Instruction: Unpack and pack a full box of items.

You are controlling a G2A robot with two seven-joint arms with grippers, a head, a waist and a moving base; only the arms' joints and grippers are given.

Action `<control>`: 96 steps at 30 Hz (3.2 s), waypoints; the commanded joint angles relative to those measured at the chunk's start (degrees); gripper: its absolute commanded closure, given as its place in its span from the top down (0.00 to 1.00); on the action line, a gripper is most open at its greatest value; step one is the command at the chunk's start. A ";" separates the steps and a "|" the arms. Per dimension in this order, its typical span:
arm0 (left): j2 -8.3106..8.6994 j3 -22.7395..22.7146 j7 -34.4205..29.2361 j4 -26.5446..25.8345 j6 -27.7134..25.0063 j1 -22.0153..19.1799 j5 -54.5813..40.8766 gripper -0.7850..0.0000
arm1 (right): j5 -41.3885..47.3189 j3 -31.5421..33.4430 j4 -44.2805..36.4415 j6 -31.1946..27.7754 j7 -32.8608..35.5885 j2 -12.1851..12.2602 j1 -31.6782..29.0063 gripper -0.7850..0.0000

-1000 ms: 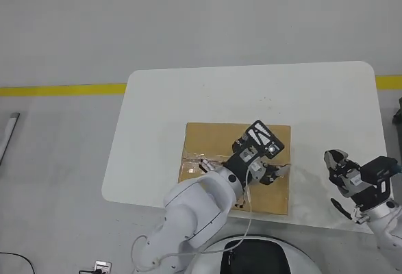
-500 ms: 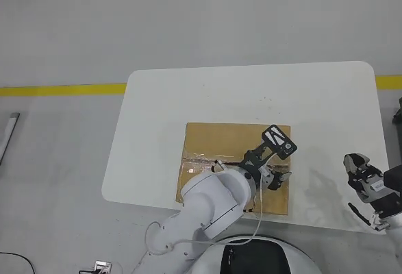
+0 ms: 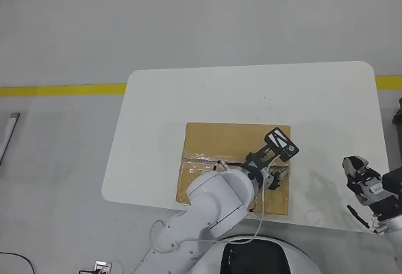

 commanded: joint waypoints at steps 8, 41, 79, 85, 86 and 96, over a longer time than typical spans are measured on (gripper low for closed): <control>-0.54 0.89 -0.19 0.17 0.36 -1.37 -0.75 0.63 | -0.04 0.37 0.06 -0.41 0.21 -0.51 0.05 0.00; -0.63 -0.20 -3.97 -2.47 1.39 0.20 2.41 0.00 | -0.48 0.38 0.08 -2.77 0.35 -2.23 1.73 0.00; 2.21 -15.61 1.18 -11.95 -9.17 1.62 10.47 0.00 | -5.90 -14.94 0.08 -12.29 8.97 -3.69 22.19 0.00; 2.84 -18.57 0.67 -14.37 -11.24 1.42 13.48 0.00 | -5.14 -14.97 1.10 -13.31 10.81 -3.68 22.38 0.00; 2.94 -19.05 0.51 -14.66 -11.65 1.35 13.94 0.00 | -5.23 -15.01 1.24 -13.53 11.32 -3.67 22.48 0.00; 4.19 -23.04 -0.75 -16.93 -18.06 1.73 19.47 0.00 | -5.25 -15.01 2.46 -13.67 14.19 -3.65 23.28 0.00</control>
